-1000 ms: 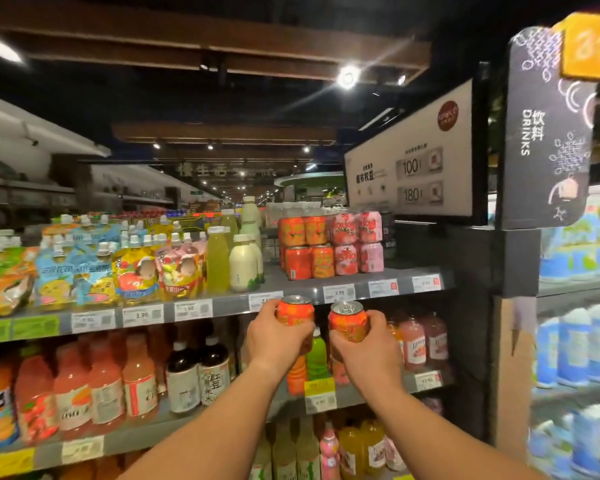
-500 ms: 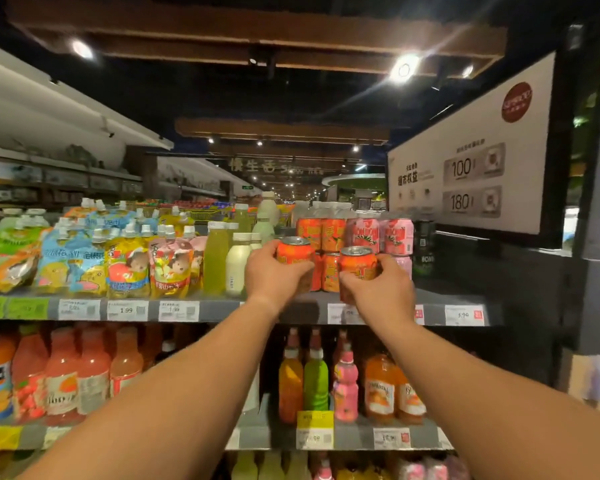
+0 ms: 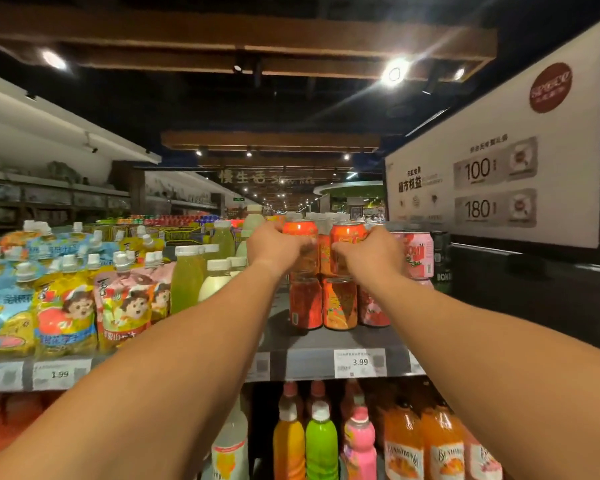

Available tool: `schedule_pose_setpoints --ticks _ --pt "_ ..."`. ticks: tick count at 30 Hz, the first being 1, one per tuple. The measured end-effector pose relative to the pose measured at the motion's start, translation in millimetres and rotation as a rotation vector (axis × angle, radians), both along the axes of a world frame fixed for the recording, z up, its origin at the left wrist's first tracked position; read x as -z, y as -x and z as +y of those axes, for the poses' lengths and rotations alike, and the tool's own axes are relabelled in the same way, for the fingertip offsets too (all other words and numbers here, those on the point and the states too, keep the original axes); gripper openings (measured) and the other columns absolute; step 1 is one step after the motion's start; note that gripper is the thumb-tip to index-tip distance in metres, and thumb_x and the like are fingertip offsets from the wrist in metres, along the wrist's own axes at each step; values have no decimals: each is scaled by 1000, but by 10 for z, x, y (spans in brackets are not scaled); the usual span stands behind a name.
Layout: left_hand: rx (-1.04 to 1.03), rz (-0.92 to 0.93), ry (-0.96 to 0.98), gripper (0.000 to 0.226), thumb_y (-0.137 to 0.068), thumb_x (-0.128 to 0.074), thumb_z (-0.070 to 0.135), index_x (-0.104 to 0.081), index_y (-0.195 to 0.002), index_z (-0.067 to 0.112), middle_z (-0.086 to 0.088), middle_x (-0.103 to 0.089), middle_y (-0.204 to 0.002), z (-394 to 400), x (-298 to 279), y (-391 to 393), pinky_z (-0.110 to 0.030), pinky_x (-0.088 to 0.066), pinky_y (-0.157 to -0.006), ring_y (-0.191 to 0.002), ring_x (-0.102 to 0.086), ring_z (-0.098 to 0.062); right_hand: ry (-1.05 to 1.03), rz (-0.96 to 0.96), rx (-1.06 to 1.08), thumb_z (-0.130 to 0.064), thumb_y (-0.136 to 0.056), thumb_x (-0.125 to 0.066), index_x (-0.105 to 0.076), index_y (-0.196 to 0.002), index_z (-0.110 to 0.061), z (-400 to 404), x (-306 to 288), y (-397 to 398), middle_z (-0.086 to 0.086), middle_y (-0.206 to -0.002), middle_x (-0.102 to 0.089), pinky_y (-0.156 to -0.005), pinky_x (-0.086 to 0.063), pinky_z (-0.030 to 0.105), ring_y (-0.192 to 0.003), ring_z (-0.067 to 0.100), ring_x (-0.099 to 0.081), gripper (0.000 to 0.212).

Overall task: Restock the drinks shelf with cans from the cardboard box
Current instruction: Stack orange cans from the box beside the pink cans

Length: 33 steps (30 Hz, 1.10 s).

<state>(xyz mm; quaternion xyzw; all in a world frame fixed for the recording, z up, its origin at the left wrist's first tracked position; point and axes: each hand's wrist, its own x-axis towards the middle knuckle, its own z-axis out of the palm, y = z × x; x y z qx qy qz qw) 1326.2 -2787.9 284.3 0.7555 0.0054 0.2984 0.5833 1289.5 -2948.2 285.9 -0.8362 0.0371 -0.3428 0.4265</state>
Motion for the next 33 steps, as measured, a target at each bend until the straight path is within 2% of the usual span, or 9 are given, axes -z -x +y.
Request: schedule_pose_setpoints --ticks 4,8,11,14,16,22,26,30,33 --pt "-14 17 -30 44 -49 -93 40 -76 -82 18 2 -76 -77 5 54 -134 -38 -62 -76 -74 -74 -18 57 -26 -9 -47 -71 -78 -62 -96 -15 57 67 -181 5 -90 -68 -65 -50 31 -84 27 -65 43" --pt "-5 34 -66 54 -38 -86 50 -75 -82 20 4 -76 -79 34 128 -287 -40 -63 -76 -76 -74 -19 115 -30 20 -50 -73 -77 -63 -97 -14 106 103 -269 5 -91 -66 -65 -49 31 -83 27 -63 46" --pt "26 21 -44 64 -27 -85 54 -76 -81 21 4 -77 -77 50 177 -373 -42 -63 -74 -74 -76 -20 128 -19 42 -50 -77 -76 -58 -85 -14 117 113 -312 3 -85 -63 -58 -40 28 -72 21 -54 41" --pt "79 13 -23 59 -30 -88 50 -77 -80 19 2 -77 -76 79 237 -503 -45 -64 -72 -72 -76 -23 144 -5 71 -47 -81 -75 -44 -65 -18 122 120 -318 -2 -68 -48 -46 -30 27 -61 16 -45 46" --pt "102 21 -21 63 -28 -88 52 -78 -80 18 1 -77 -76 86 250 -545 -47 -63 -73 -72 -77 -25 176 10 83 -48 -81 -74 -45 -64 -17 134 109 -345 0 -68 -50 -44 -27 26 -62 19 -48 45" --pt "124 12 -73 62 -36 -89 56 -76 -84 20 3 -78 -80 75 251 -443 -46 -62 -80 -78 -76 -22 323 4 139 -51 -83 -70 -61 -92 -9 174 130 -431 5 -82 -58 -55 -36 28 -71 26 -54 44" --pt "80 6 -100 42 -61 -92 48 -75 -87 20 3 -77 -84 63 303 -379 -43 -61 -81 -81 -74 -19 411 15 145 -53 -83 -70 -59 -87 -10 143 103 -446 9 -88 -64 -60 -41 30 -84 31 -64 45" --pt "49 -14 -124 52 -59 -89 54 -75 -95 20 3 -76 -88 56 321 -385 -43 -60 -84 -83 -73 -19 377 3 142 -54 -81 -72 -66 -94 -7 133 108 -468 13 -100 -64 -62 -44 31 -88 33 -65 49" --pt "35 -12 -161 36 -70 -88 46 -74 -91 21 2 -76 -88 55 327 -371 -43 -59 -86 -84 -72 -19 371 -1 137 -54 -82 -70 -64 -93 -8 133 158 -461 11 -96 -65 -60 -43 30 -84 31 -65 48"
